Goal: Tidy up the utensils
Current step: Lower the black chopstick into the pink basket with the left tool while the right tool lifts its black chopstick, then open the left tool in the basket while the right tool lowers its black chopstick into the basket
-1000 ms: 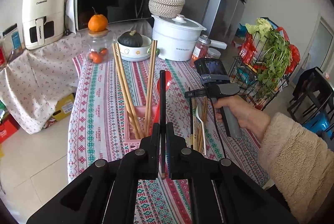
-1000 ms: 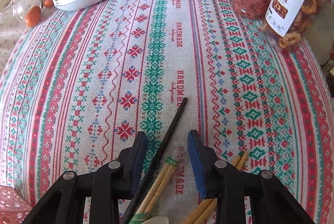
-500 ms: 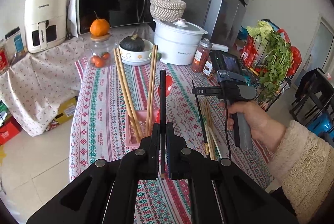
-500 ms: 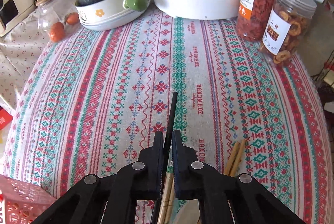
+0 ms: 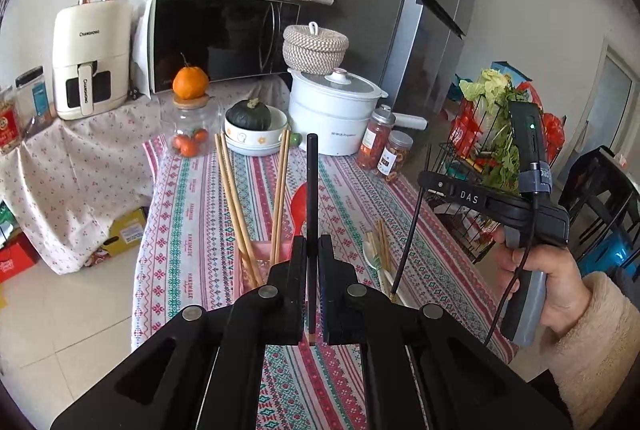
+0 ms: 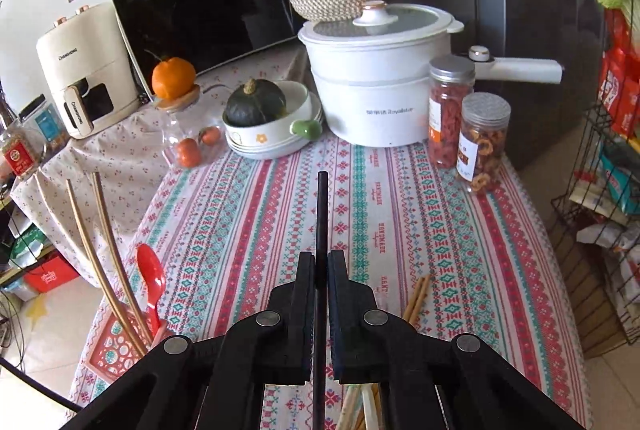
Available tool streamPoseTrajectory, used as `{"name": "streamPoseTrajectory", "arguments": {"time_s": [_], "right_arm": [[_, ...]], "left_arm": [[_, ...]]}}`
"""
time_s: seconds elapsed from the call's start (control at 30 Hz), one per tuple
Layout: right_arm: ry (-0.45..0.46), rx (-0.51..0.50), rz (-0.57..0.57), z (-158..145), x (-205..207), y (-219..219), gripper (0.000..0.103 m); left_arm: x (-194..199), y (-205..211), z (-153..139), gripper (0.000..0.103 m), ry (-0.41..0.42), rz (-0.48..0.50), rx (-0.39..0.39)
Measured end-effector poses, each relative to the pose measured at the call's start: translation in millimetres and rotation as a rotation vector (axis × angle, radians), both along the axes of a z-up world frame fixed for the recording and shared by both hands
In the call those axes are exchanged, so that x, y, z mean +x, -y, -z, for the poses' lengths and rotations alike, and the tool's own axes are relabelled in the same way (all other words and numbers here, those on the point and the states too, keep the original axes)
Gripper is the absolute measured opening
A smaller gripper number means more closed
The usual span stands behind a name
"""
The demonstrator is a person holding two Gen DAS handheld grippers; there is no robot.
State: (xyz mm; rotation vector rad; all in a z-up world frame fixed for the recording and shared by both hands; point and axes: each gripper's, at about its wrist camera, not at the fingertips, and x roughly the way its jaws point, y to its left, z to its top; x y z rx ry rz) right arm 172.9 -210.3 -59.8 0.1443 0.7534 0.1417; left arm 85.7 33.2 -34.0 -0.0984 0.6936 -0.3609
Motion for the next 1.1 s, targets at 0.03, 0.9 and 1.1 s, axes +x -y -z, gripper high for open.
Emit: {"name": "streamPoseTrajectory", "arguments": {"time_s": [0.03, 0.9, 1.1], "right_arm": [[0.02, 0.004, -0.003, -6.2, -7.8, 0.3, 0.004], [0.221, 0.136, -0.117, -100.3, -63.0, -13.7, 0.004], [0.226, 0.154, -0.138, -103.5, -62.6, -21.1, 0.004]], "left_arm": [[-1.9, -0.6, -4.4, 0.005, 0.014, -0.002, -0.004], [50.0, -21.1, -4.6, 0.005, 0.036, -0.136, 0.105], [65.8, -18.8, 16.7, 0.005, -0.037, -0.128, 0.136]]}}
